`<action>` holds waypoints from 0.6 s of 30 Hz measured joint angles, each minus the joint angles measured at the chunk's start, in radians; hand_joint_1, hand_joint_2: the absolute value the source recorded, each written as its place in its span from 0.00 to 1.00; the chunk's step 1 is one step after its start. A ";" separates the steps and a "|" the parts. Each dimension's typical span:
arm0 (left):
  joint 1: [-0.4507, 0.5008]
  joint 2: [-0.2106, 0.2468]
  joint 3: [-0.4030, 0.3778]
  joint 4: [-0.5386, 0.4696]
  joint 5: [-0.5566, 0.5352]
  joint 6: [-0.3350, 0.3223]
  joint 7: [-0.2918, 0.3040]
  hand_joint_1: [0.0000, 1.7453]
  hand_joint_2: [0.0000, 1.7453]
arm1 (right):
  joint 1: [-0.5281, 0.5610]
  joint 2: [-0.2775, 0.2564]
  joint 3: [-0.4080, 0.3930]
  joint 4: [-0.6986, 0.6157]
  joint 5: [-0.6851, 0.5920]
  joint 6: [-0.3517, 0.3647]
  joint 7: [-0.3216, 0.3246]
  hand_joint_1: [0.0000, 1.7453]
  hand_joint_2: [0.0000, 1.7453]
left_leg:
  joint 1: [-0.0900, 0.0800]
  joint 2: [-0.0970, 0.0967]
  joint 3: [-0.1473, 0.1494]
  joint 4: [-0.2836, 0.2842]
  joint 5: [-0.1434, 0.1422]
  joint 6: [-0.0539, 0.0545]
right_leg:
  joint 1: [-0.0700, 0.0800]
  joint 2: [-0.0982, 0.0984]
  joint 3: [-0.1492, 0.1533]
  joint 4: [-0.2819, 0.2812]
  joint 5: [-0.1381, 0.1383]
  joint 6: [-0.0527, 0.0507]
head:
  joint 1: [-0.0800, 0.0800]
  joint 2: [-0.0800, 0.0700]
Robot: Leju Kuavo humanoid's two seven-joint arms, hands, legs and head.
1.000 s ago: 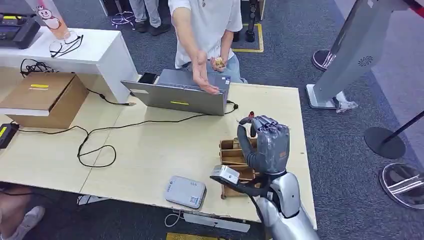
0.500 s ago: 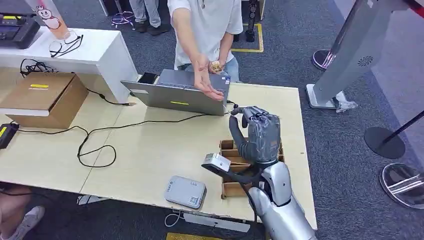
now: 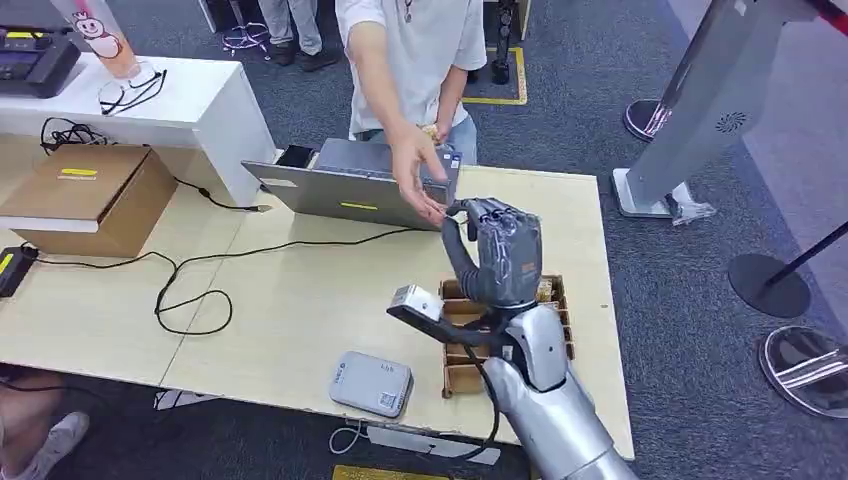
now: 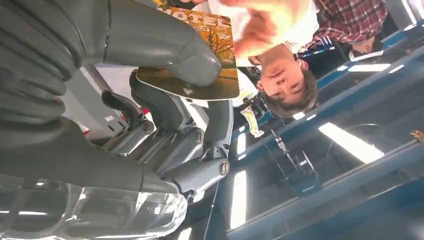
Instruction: Pass the card to the sensor for recognition and then transmit it.
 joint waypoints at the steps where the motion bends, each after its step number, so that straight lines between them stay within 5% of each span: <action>1: 0.000 0.000 -0.002 0.001 0.000 0.000 0.001 0.00 0.00 | -0.006 0.005 0.002 0.010 0.001 0.002 0.002 1.00 1.00 | 0.000 0.000 0.000 0.000 0.000 0.000 | 0.000 0.000 0.000 0.000 0.000 0.000 | 0.000 0.000; 18: -0.015 -0.001 -0.026 0.003 0.002 -0.010 0.029 0.00 0.00 | -0.140 0.082 0.051 0.212 0.023 0.083 0.055 1.00 1.00 | 0.000 0.000 0.000 0.000 0.003 -0.001 | 0.000 0.000 0.000 0.000 0.003 -0.001 | 0.000 0.000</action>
